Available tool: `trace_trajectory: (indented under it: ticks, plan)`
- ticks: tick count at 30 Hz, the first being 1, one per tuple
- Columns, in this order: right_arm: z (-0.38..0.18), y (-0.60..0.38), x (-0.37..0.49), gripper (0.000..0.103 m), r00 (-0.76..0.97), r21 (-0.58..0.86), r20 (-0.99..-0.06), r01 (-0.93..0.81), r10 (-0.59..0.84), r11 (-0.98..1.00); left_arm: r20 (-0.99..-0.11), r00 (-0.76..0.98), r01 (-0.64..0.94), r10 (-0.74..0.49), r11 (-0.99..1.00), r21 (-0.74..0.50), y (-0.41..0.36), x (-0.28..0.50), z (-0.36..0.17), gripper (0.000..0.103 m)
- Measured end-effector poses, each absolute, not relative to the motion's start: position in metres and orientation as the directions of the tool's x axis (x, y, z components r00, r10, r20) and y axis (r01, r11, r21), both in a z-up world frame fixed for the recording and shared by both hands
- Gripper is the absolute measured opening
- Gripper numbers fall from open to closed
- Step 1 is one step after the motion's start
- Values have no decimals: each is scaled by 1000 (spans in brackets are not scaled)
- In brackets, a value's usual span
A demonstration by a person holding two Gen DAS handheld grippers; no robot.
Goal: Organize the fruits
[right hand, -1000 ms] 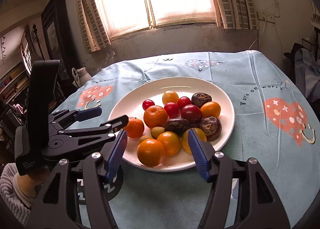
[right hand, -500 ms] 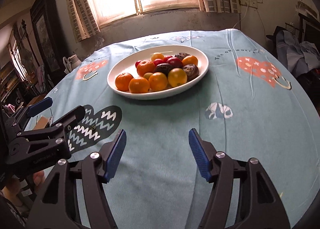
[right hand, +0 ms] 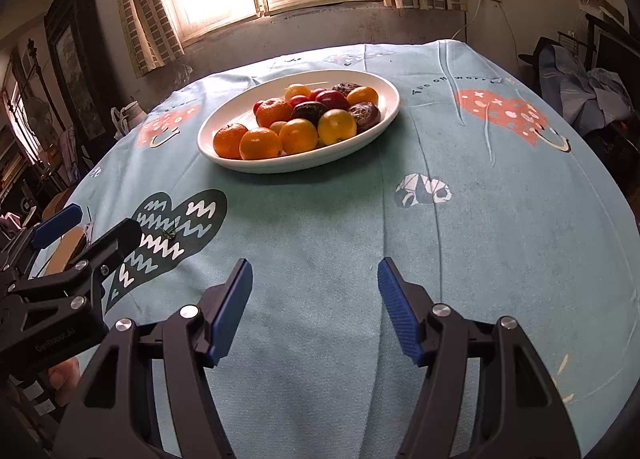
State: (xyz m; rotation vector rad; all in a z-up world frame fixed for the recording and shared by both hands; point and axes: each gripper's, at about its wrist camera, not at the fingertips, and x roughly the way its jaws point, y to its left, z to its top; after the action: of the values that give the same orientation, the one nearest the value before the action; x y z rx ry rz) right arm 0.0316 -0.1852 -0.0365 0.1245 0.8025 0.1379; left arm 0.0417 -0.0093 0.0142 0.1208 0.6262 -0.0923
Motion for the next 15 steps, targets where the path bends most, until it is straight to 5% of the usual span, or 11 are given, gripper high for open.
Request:
trace_trajectory:
  ticks: [15]
  plan:
    - [-33,-184,30,65,697,159,-697,-82,170,984,-596,800,145,-76,987,69,-11,42,15,101]
